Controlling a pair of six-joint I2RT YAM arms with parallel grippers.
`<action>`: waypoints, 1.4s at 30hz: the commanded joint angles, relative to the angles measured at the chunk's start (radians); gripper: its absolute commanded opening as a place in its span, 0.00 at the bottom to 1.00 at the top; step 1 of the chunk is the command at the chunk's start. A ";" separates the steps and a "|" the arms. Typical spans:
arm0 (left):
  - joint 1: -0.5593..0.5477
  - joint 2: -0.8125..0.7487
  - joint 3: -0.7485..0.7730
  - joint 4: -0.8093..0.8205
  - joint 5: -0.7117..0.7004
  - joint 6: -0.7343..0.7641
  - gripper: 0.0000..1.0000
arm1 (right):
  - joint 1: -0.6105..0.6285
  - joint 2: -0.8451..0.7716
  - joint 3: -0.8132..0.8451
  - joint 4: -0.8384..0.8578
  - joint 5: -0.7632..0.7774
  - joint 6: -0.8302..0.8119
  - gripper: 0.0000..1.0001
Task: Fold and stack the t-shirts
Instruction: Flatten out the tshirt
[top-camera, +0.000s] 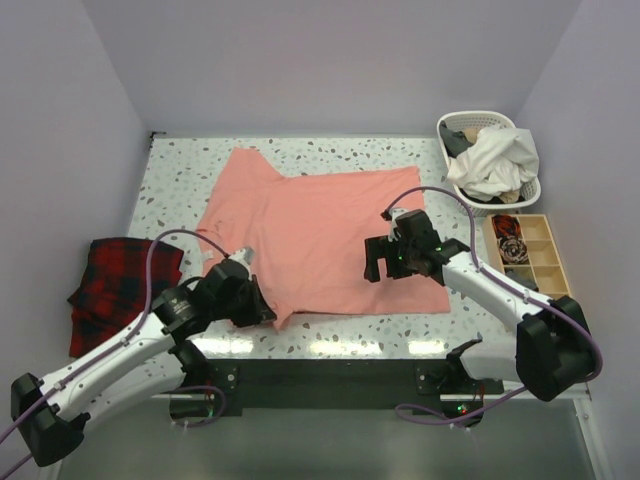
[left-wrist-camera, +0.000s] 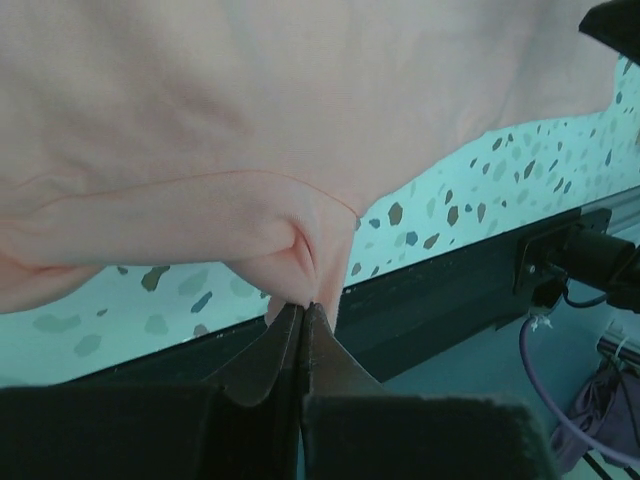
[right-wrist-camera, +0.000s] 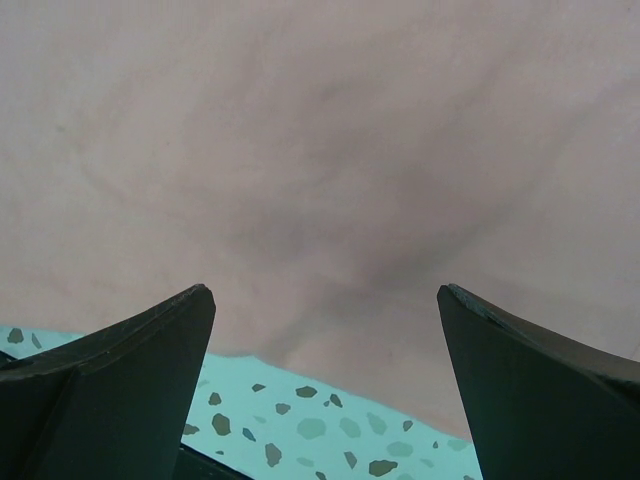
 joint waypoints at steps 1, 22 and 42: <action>-0.007 -0.052 0.116 -0.236 0.068 0.037 0.00 | 0.006 0.002 0.000 0.032 -0.028 0.003 0.99; -0.008 -0.018 0.031 -0.163 0.138 0.061 0.96 | 0.005 0.025 0.034 0.024 -0.004 -0.019 0.99; -0.013 -0.050 -0.035 -0.189 -0.090 -0.063 0.82 | 0.005 0.049 0.014 0.056 -0.010 -0.006 0.99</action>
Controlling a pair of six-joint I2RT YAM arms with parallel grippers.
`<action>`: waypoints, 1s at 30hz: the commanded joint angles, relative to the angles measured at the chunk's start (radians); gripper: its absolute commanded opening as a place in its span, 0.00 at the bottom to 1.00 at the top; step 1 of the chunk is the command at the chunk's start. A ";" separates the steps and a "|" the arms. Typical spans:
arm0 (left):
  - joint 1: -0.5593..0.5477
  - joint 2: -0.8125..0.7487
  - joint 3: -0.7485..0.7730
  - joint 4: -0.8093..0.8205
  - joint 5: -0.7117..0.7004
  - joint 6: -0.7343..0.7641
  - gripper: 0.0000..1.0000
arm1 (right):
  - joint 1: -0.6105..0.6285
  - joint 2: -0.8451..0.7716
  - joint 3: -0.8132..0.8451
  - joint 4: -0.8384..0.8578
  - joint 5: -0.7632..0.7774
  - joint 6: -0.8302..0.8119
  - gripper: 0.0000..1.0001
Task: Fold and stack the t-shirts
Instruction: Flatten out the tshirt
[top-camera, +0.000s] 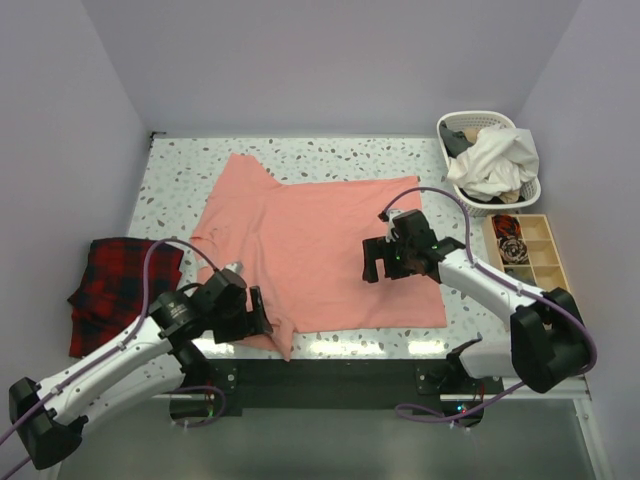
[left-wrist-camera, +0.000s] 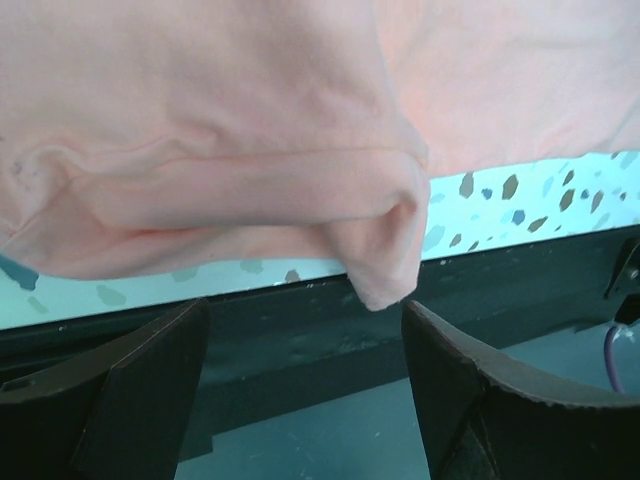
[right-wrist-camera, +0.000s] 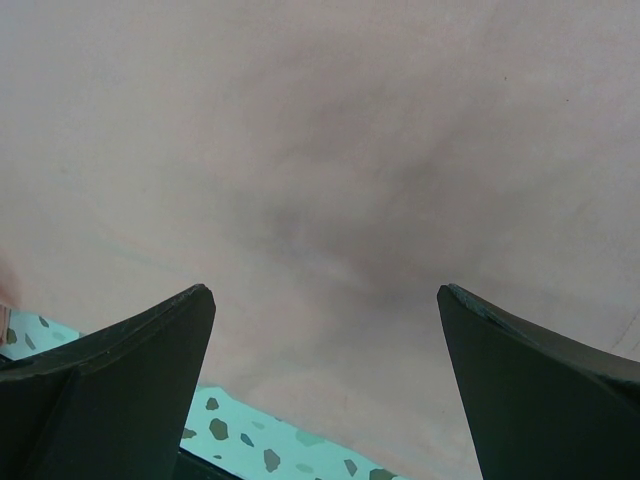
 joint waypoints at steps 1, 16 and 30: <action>-0.005 0.003 -0.042 0.101 -0.056 -0.054 0.82 | 0.006 0.005 0.010 0.040 0.001 -0.001 0.99; -0.053 0.087 -0.171 0.184 -0.115 -0.074 0.77 | 0.005 0.031 0.000 0.054 -0.004 -0.019 0.99; -0.146 0.123 0.004 0.211 -0.251 -0.083 0.74 | 0.006 0.046 0.000 0.060 -0.010 -0.037 0.99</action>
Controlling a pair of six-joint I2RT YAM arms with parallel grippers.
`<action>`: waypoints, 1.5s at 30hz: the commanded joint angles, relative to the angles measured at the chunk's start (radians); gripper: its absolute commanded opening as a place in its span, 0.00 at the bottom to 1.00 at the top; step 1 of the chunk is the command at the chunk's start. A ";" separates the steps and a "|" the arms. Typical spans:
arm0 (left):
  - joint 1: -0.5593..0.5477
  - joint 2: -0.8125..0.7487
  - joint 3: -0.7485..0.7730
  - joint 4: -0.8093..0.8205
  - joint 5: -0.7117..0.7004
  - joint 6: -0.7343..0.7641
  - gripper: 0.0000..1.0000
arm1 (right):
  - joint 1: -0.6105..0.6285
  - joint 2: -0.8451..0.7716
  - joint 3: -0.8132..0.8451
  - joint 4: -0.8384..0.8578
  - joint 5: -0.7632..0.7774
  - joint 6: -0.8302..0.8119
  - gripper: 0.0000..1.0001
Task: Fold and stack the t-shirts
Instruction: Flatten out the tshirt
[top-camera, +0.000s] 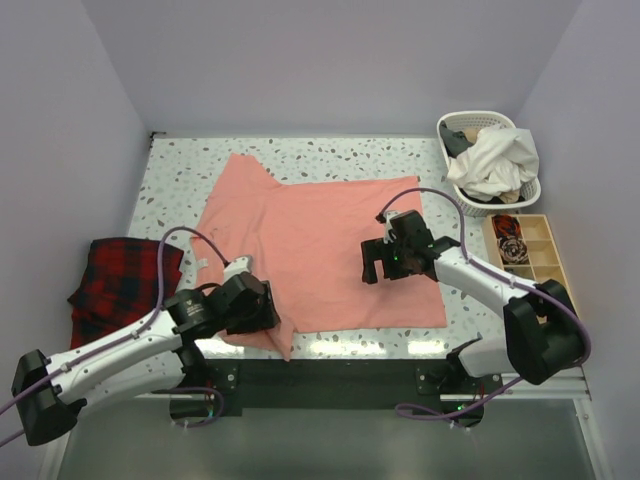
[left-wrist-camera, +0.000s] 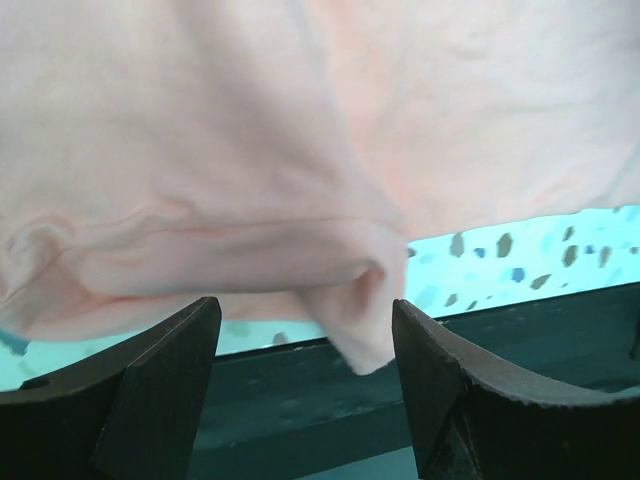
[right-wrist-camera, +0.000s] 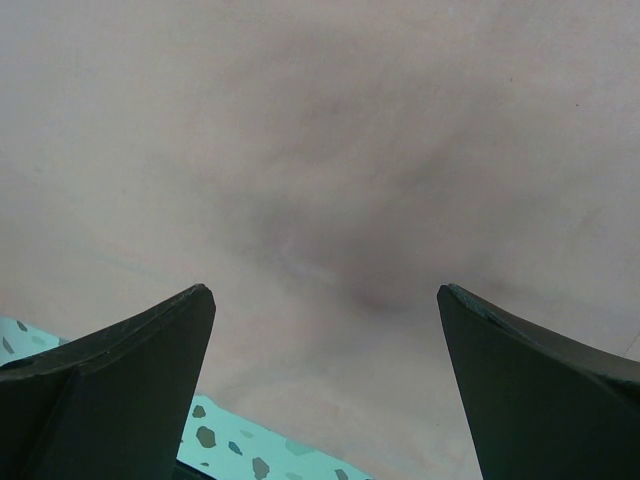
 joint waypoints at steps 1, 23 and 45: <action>-0.004 0.018 -0.021 0.102 -0.023 -0.022 0.74 | 0.005 0.004 0.000 0.040 -0.012 -0.017 0.99; -0.006 0.084 -0.176 0.126 -0.017 -0.110 0.80 | 0.005 0.022 0.002 0.049 -0.032 -0.023 0.99; -0.061 0.230 0.485 -0.097 -0.813 0.008 1.00 | 0.005 -0.043 0.238 -0.026 0.288 0.001 0.99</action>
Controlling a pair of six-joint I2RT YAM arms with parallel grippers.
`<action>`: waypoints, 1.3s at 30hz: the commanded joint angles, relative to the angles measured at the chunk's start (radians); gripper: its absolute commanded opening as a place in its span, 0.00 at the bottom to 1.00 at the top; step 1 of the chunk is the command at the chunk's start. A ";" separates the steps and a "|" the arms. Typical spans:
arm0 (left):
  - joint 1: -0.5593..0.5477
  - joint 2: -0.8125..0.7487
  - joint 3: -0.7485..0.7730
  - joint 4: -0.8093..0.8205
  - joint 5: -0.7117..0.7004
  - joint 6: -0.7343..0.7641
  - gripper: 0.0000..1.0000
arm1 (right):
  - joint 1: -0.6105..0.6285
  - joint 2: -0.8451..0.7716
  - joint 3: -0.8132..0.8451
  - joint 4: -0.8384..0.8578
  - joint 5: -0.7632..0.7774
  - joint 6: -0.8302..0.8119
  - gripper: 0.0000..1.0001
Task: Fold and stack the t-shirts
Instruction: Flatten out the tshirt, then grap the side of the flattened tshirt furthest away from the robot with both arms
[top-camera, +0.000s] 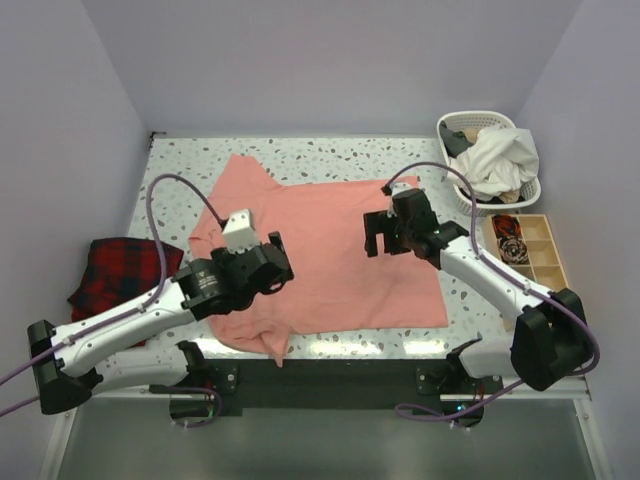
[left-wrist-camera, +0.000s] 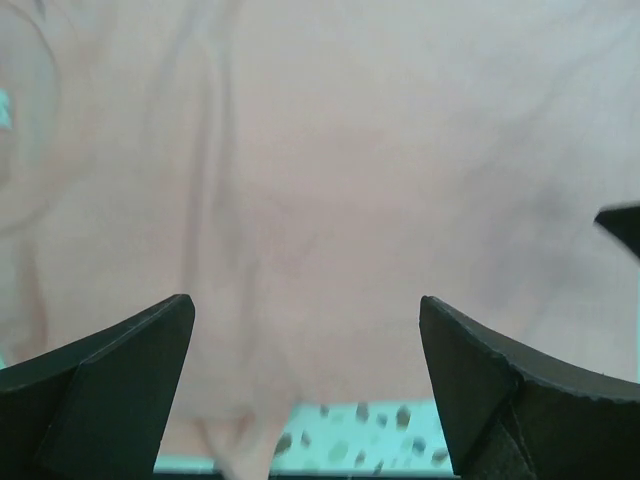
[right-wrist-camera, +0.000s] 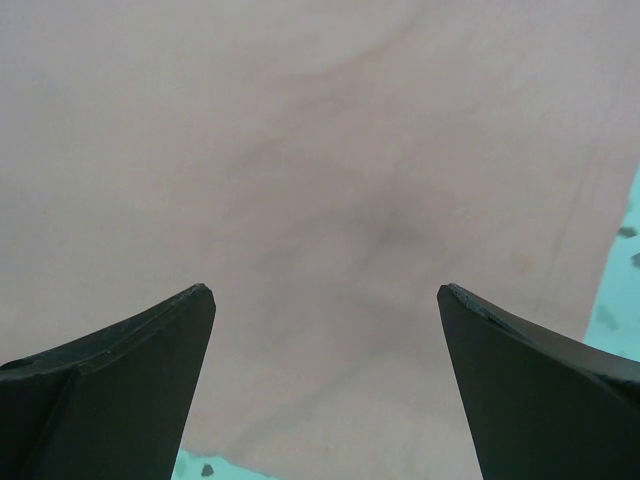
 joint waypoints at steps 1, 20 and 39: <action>0.127 0.001 0.120 0.134 -0.402 0.174 1.00 | 0.003 0.022 0.150 0.015 0.151 0.001 0.99; 0.989 0.668 0.382 0.988 0.559 0.846 0.92 | -0.201 0.413 0.422 0.090 0.039 0.030 0.99; 1.114 1.503 1.289 0.725 1.040 0.978 0.83 | -0.374 0.771 0.793 0.053 -0.050 0.009 0.99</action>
